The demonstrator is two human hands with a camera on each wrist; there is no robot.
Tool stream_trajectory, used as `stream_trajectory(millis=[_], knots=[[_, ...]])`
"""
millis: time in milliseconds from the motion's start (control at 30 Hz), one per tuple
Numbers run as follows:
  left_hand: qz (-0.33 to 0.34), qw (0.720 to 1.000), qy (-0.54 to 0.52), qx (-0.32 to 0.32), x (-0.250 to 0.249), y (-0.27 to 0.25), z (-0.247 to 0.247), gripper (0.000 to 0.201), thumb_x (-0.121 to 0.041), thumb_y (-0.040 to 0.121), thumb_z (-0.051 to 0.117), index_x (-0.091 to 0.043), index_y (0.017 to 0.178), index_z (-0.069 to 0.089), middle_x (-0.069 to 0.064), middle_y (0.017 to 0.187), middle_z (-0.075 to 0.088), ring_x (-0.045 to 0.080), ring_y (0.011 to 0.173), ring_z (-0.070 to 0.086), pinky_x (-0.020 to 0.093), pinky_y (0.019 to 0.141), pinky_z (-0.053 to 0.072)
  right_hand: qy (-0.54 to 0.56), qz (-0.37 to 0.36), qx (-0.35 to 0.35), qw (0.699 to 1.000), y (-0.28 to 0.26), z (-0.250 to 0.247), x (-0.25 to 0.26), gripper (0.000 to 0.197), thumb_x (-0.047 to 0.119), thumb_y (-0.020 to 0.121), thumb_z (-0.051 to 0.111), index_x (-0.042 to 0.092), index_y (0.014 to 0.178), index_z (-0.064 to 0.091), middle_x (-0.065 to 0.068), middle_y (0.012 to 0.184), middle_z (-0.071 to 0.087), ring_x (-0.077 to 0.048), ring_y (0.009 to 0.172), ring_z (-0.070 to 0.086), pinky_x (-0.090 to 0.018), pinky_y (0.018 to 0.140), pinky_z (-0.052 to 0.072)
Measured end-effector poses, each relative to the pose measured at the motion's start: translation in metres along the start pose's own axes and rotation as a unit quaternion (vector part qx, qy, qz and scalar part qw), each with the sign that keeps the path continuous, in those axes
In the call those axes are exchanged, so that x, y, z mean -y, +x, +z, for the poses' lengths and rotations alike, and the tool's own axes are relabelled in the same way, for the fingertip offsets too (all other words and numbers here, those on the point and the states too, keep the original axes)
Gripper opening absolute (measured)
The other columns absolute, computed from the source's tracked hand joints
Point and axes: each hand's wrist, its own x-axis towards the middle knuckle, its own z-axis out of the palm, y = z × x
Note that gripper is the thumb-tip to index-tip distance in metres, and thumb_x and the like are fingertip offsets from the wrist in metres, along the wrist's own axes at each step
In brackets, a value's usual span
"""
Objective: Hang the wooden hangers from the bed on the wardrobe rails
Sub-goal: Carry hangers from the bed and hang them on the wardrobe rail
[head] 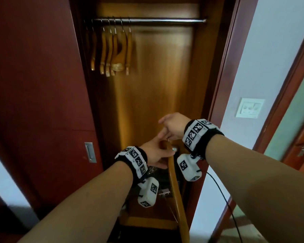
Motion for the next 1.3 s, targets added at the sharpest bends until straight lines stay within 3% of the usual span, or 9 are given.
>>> stream_trajectory(millis=[133, 233, 433, 567, 633, 833, 967, 1167, 1300], knots=[[0.024, 0.999, 0.03, -0.03, -0.034, 0.023, -0.026, 0.047, -0.018, 0.094, 0.069, -0.023, 0.135, 0.046, 0.015, 0.115, 0.072, 0.032, 0.1, 0.073, 0.051, 0.089, 0.059, 0.008, -0.04, -0.049, 0.998, 0.03, -0.016, 0.032, 0.024, 0.022, 0.101, 0.045, 0.012, 0.12, 0.055, -0.01, 0.089, 0.072, -0.025, 0.075, 0.066, -0.031, 0.06, 0.055], [0.063, 0.996, 0.057, -0.038, -0.069, 0.042, -0.052, 0.041, -0.023, 0.098, 0.065, -0.024, 0.133, 0.045, 0.018, 0.113, 0.072, 0.034, 0.092, 0.073, 0.053, 0.09, 0.058, -0.035, -0.059, -0.106, 0.992, 0.048, -0.04, 0.057, 0.027, 0.034, 0.1, 0.046, 0.015, 0.117, 0.056, -0.007, 0.097, 0.069, -0.027, 0.091, 0.067, -0.041, 0.081, 0.057], [0.153, 0.985, 0.051, -0.053, -0.166, 0.065, -0.11, 0.072, -0.029, 0.096, 0.067, -0.027, 0.153, 0.023, 0.021, 0.11, 0.07, 0.031, 0.09, 0.072, 0.045, 0.085, 0.06, -0.041, -0.002, -0.112, 0.993, 0.085, -0.077, 0.1, 0.037, 0.04, 0.098, 0.051, 0.015, 0.126, 0.053, -0.005, 0.096, 0.066, -0.026, 0.082, 0.068, -0.043, 0.078, 0.057], [0.191, 0.979, 0.059, -0.023, -0.223, 0.065, -0.142, 0.02, -0.028, 0.099, 0.063, -0.021, 0.106, 0.045, 0.02, 0.104, 0.072, 0.029, 0.095, 0.07, 0.043, 0.095, 0.056, 0.016, -0.024, -0.101, 0.994, 0.108, -0.085, 0.123, 0.043, 0.046, 0.098, 0.051, 0.012, 0.123, 0.056, -0.009, 0.097, 0.068, -0.034, 0.086, 0.072, -0.054, 0.083, 0.057], [0.208, 0.976, 0.06, -0.021, -0.244, 0.072, -0.159, 0.017, -0.024, 0.101, 0.06, -0.024, 0.094, 0.044, 0.022, 0.108, 0.071, 0.029, 0.098, 0.07, 0.043, 0.097, 0.055, 0.044, -0.032, -0.097, 0.994, 0.118, -0.088, 0.134, 0.04, 0.042, 0.098, 0.054, 0.01, 0.12, 0.058, -0.014, 0.098, 0.071, -0.037, 0.087, 0.072, -0.054, 0.082, 0.058], [0.228, 0.973, -0.002, -0.035, -0.29, 0.096, -0.201, 0.038, -0.018, 0.101, 0.059, 0.001, 0.132, 0.047, 0.024, 0.105, 0.072, 0.027, 0.089, 0.074, 0.034, 0.072, 0.063, 0.099, -0.108, -0.065, 0.987, 0.151, -0.084, 0.156, 0.023, 0.024, 0.101, 0.053, 0.006, 0.115, 0.055, -0.017, 0.092, 0.072, -0.032, 0.079, 0.07, -0.053, 0.085, 0.056], [0.245, 0.967, -0.015, -0.071, -0.311, 0.104, -0.221, 0.031, -0.016, 0.102, 0.058, 0.003, 0.127, 0.056, 0.021, 0.111, 0.071, 0.026, 0.097, 0.072, 0.035, 0.085, 0.06, 0.147, -0.156, -0.109, 0.971, 0.187, -0.087, 0.18, 0.021, 0.017, 0.101, 0.053, -0.002, 0.11, 0.055, -0.014, 0.078, 0.07, -0.024, 0.066, 0.068, -0.041, 0.07, 0.059], [0.238, 0.965, -0.006, -0.107, -0.329, 0.11, -0.25, 0.031, -0.02, 0.101, 0.059, -0.001, 0.126, 0.057, 0.019, 0.131, 0.063, 0.032, 0.119, 0.063, 0.047, 0.108, 0.048, 0.13, -0.193, -0.125, 0.964, 0.24, -0.094, 0.21, 0.026, 0.023, 0.098, 0.057, -0.002, 0.101, 0.063, -0.017, 0.08, 0.071, -0.03, 0.074, 0.068, -0.055, 0.087, 0.053], [0.223, 0.968, 0.021, -0.117, -0.337, 0.11, -0.263, 0.032, -0.026, 0.101, 0.059, -0.006, 0.126, 0.056, 0.015, 0.127, 0.063, 0.033, 0.119, 0.061, 0.043, 0.105, 0.049, 0.111, -0.197, -0.115, 0.967, 0.272, -0.104, 0.223, 0.03, 0.028, 0.098, 0.057, 0.0, 0.093, 0.067, -0.013, 0.073, 0.071, -0.025, 0.065, 0.068, -0.039, 0.064, 0.059]])
